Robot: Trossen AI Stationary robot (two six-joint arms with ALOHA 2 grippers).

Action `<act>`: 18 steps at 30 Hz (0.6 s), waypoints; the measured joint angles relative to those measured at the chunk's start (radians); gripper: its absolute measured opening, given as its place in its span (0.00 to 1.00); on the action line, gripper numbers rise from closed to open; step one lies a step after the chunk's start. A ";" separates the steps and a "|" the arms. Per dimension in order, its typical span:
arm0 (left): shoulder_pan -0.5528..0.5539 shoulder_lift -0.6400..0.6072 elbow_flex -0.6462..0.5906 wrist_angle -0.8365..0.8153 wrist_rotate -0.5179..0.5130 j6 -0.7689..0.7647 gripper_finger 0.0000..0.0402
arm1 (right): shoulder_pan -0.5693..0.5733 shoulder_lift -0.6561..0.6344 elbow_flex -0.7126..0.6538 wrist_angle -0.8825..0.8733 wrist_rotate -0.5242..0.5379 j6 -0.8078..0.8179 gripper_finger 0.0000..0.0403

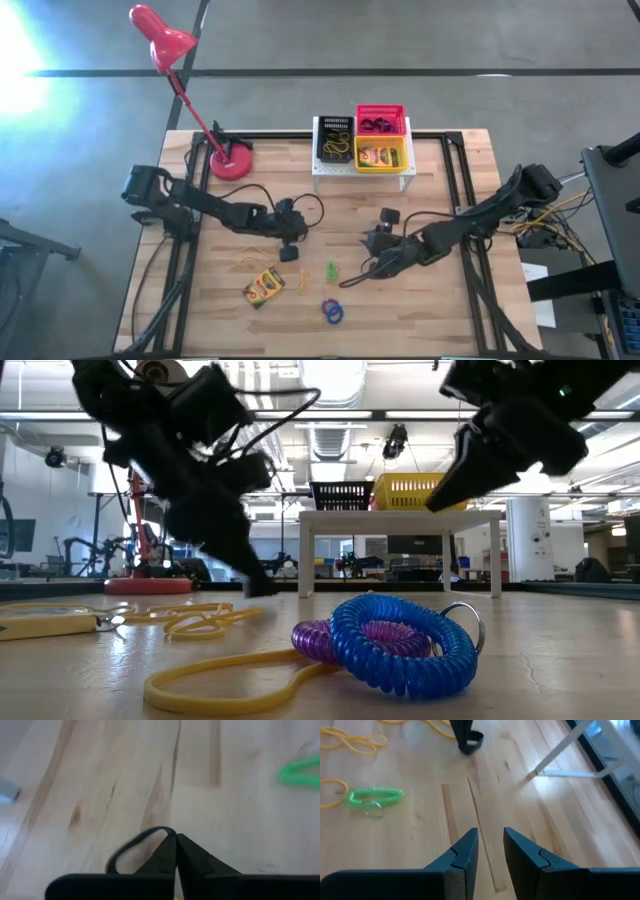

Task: Pick & Place Office Desk Supplies
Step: Put the black rubber band into the black bin on the shelf

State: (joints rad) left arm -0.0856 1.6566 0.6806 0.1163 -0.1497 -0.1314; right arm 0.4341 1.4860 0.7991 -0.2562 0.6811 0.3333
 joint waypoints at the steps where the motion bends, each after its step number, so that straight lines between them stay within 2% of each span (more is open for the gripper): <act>1: 0.000 -0.006 0.018 -0.009 0.012 0.000 0.02 | 0.000 0.000 -0.011 0.000 0.000 0.011 0.22; 5: -0.008 -0.033 0.131 -0.020 0.072 0.006 0.01 | 0.002 -0.001 -0.072 0.012 0.000 0.097 0.21; 9: -0.013 -0.032 0.278 -0.021 0.065 0.133 0.01 | 0.002 0.004 -0.171 0.161 0.001 0.193 0.19; 11: -0.001 -0.024 0.353 -0.020 0.026 0.199 0.00 | 0.002 0.005 -0.228 0.301 0.003 0.219 0.18; 15: 0.071 0.000 0.501 -0.033 -0.137 0.252 0.00 | 0.002 0.009 -0.345 0.640 0.076 0.219 0.18; 18: 0.165 0.027 0.614 -0.103 -0.146 0.258 0.00 | 0.002 0.015 -0.404 0.836 0.112 0.164 0.19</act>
State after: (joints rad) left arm 0.0794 1.6835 1.2945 0.0135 -0.2961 0.1269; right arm 0.4357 1.5009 0.3951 0.5803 0.7934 0.4978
